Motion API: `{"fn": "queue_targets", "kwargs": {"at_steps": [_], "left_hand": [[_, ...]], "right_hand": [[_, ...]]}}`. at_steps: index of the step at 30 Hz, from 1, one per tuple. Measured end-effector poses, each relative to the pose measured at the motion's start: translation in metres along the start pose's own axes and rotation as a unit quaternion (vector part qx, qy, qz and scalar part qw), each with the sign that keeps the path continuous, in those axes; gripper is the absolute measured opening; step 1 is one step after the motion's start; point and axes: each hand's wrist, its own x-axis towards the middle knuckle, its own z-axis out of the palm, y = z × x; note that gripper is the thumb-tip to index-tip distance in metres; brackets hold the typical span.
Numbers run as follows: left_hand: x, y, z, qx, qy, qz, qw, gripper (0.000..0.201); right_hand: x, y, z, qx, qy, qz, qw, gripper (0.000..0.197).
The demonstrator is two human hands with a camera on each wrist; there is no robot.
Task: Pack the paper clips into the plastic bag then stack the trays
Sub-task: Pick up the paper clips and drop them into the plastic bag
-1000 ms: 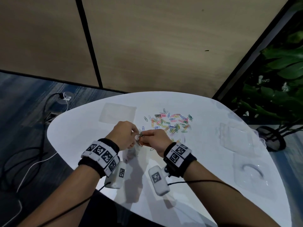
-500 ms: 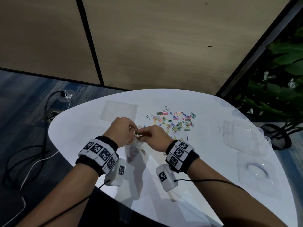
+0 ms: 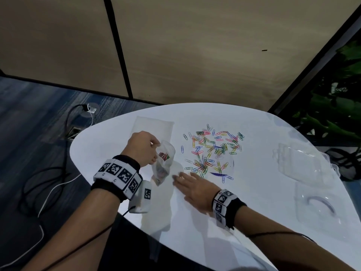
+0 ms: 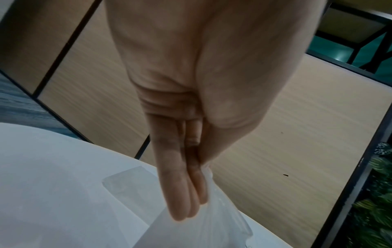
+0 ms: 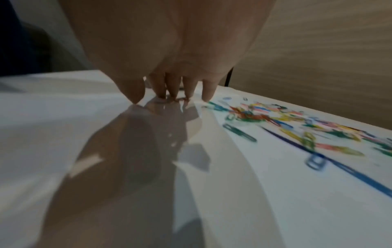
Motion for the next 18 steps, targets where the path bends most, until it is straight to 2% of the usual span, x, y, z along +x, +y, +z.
{"fn": "queue_targets", "kwargs": {"at_steps": [2,5,7,10,11,15,16,17,18], "left_hand": [[0.000,0.000,0.000,0.002,-0.002,0.000,1.000,0.017],[0.000,0.002,0.003,0.009,-0.009,0.001,1.000,0.017],[0.000,0.002,0.005,0.013,-0.012,0.002,1.000,0.017],[0.000,0.002,0.007,0.015,-0.014,0.000,1.000,0.017],[-0.001,0.003,0.008,0.015,-0.014,0.000,1.000,0.017],[0.000,0.006,0.010,0.023,-0.020,0.007,1.000,0.018],[0.000,0.007,0.011,0.024,-0.021,0.009,0.999,0.018],[-0.001,0.007,0.012,0.027,-0.021,0.013,0.999,0.018],[-0.001,0.007,0.013,0.031,-0.023,0.015,0.999,0.018]], "right_hand": [[-0.007,0.019,0.001,-0.033,0.000,0.064,0.997,0.063],[-0.014,0.050,0.001,-0.063,0.020,0.150,0.986,0.060],[-0.019,0.060,0.006,-0.035,-0.011,0.211,0.977,0.060],[-0.015,0.065,0.014,0.015,-0.032,0.236,0.971,0.077],[-0.011,0.065,0.014,0.031,-0.027,0.241,0.970,0.076],[0.002,0.068,0.007,0.032,-0.016,0.272,0.962,0.032],[0.002,0.072,0.005,0.047,0.006,0.290,0.956,0.021],[0.000,0.077,0.003,0.077,0.042,0.320,0.943,0.016],[-0.003,0.081,-0.003,0.139,0.071,0.363,0.919,0.018]]}}
